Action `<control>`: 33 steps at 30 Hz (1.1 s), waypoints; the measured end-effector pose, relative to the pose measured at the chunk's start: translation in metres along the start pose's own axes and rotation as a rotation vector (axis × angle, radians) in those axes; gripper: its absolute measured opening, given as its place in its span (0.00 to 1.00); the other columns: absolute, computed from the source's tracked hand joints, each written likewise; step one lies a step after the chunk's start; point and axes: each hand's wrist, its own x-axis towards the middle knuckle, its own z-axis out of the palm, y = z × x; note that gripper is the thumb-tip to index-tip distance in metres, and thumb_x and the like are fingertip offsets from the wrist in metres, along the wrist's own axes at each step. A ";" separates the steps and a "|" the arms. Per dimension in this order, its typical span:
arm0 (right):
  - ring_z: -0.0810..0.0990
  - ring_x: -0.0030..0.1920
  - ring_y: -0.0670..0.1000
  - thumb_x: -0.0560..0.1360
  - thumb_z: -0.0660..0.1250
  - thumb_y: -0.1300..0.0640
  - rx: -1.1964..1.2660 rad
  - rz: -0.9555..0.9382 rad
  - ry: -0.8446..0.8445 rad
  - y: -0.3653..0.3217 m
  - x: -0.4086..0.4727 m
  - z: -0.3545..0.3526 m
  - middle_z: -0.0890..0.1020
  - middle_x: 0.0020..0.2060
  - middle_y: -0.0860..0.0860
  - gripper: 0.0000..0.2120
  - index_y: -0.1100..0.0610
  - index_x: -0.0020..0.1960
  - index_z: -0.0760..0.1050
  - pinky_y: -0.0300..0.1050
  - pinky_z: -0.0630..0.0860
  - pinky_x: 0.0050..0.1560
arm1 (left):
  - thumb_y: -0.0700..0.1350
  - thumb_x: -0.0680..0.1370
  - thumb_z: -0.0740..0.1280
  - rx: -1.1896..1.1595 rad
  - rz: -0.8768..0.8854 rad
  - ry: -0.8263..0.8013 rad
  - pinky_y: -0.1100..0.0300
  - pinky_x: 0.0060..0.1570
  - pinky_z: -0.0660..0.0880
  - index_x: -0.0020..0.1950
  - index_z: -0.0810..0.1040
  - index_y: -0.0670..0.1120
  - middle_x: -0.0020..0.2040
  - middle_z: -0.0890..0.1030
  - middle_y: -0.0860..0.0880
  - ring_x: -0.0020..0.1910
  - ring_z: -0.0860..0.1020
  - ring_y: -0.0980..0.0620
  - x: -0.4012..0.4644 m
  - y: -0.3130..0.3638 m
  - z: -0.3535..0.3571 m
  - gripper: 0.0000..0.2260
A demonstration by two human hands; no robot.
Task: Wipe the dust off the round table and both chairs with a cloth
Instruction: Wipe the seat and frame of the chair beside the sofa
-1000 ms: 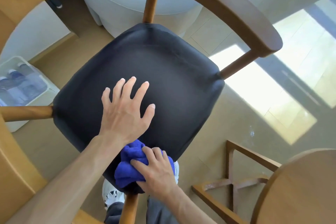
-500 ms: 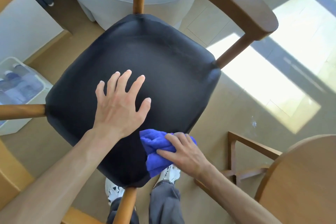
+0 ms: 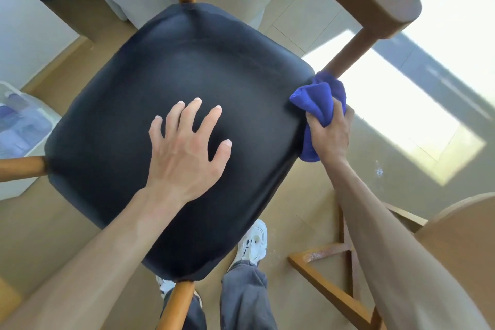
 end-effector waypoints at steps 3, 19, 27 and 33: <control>0.73 0.49 0.45 0.74 0.66 0.46 0.082 0.099 0.027 0.000 -0.015 0.005 0.68 0.59 0.44 0.12 0.41 0.56 0.71 0.41 0.68 0.46 | 0.59 0.75 0.54 -0.001 0.017 -0.010 0.39 0.70 0.53 0.74 0.65 0.52 0.75 0.62 0.45 0.75 0.57 0.43 0.001 0.007 0.001 0.28; 0.74 0.53 0.36 0.73 0.68 0.54 0.404 0.417 0.028 -0.028 -0.236 0.050 0.66 0.63 0.45 0.19 0.42 0.62 0.71 0.30 0.68 0.49 | 0.59 0.75 0.53 -0.014 0.098 -0.009 0.40 0.71 0.52 0.75 0.64 0.52 0.76 0.61 0.45 0.75 0.56 0.43 -0.027 0.011 -0.006 0.29; 0.70 0.59 0.35 0.68 0.71 0.55 0.460 0.416 -0.205 -0.050 -0.371 0.067 0.67 0.59 0.40 0.23 0.32 0.55 0.69 0.23 0.67 0.53 | 0.60 0.75 0.52 -0.008 0.094 -0.030 0.40 0.71 0.52 0.75 0.63 0.53 0.76 0.60 0.46 0.75 0.55 0.44 -0.053 -0.001 -0.011 0.29; 0.74 0.53 0.39 0.68 0.72 0.61 0.394 0.195 -0.438 -0.040 -0.360 0.036 0.72 0.53 0.46 0.19 0.41 0.52 0.77 0.26 0.69 0.51 | 0.60 0.75 0.52 -0.018 0.052 -0.028 0.40 0.71 0.52 0.75 0.64 0.53 0.76 0.59 0.46 0.75 0.55 0.44 -0.057 -0.011 -0.018 0.29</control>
